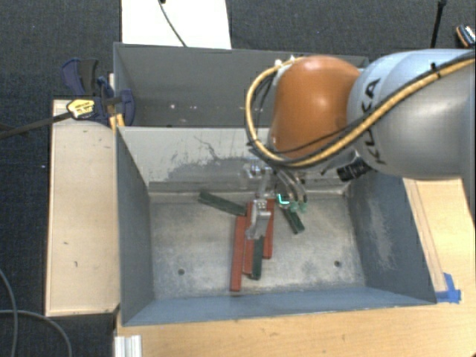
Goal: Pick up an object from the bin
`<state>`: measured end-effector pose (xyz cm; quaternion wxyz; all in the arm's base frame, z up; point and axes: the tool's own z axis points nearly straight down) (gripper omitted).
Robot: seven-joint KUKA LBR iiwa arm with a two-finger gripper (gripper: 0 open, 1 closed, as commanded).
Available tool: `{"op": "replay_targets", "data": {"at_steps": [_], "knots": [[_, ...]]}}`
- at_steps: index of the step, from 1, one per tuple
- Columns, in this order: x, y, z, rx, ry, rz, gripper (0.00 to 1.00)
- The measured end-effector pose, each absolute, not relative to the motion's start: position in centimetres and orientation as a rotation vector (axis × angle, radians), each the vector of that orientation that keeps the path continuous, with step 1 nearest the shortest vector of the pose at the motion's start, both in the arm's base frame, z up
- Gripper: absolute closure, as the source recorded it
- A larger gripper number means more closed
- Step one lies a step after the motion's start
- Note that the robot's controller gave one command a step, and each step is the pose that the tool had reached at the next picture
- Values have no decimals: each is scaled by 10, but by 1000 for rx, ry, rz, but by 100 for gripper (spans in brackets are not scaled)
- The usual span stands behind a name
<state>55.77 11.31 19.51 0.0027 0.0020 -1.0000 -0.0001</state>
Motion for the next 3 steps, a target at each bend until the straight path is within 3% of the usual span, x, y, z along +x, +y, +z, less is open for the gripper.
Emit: {"op": "replay_targets", "data": {"at_steps": [1,2,3], "knots": [[560,112,200,1,-3144,-2,0],[554,106,153,380,-3129,-2,0],[544,78,135,791,-3041,0,0]]}}
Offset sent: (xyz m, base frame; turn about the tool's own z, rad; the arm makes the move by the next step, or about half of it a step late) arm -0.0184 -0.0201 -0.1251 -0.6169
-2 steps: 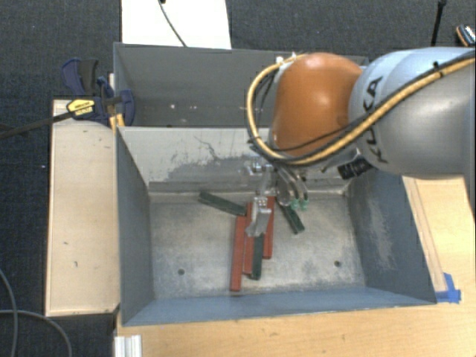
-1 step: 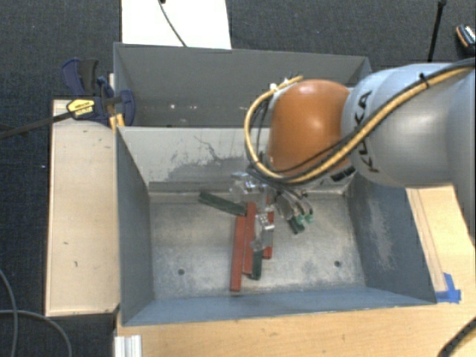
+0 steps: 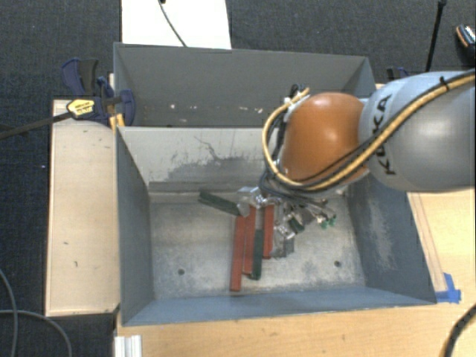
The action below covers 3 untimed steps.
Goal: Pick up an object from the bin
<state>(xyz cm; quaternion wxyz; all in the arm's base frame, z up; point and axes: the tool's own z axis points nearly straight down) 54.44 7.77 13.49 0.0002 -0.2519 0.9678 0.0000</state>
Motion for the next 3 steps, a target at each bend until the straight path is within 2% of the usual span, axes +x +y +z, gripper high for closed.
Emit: {"op": "replay_targets", "data": {"at_steps": [1,2,3], "knots": [[540,87,143,-1077,2947,0,0],[537,91,68,-1501,2761,2,0],[536,106,71,-1850,2541,3,100]]}}
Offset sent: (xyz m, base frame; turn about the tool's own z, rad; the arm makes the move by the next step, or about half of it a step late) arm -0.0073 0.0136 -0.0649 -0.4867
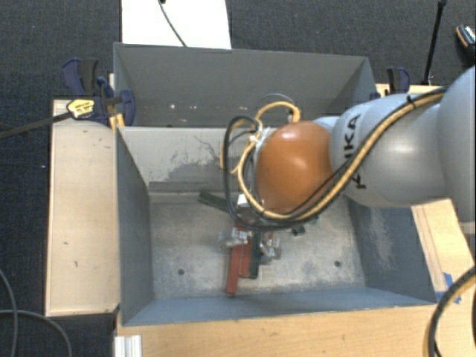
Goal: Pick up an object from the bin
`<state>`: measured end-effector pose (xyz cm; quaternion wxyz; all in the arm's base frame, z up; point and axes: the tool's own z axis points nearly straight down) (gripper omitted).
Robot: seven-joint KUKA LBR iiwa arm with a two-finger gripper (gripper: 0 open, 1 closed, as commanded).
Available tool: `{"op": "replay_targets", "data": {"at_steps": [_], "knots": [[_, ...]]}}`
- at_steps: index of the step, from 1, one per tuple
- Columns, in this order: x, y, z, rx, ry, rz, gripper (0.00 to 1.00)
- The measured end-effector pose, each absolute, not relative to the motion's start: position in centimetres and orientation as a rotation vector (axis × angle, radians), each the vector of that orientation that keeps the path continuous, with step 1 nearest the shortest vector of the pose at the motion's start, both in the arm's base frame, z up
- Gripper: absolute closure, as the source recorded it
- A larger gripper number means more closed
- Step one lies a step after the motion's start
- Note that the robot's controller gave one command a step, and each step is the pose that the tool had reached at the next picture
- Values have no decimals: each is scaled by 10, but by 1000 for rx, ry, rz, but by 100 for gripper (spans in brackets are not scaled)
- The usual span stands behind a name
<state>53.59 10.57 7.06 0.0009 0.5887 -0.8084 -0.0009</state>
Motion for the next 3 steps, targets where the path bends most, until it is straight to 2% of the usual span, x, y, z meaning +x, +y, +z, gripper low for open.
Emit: {"op": "replay_targets", "data": {"at_steps": [2,3], "knots": [[536,106,71,1846,-2540,-3,100],[535,106,79,1844,-2541,-6,100]]}}
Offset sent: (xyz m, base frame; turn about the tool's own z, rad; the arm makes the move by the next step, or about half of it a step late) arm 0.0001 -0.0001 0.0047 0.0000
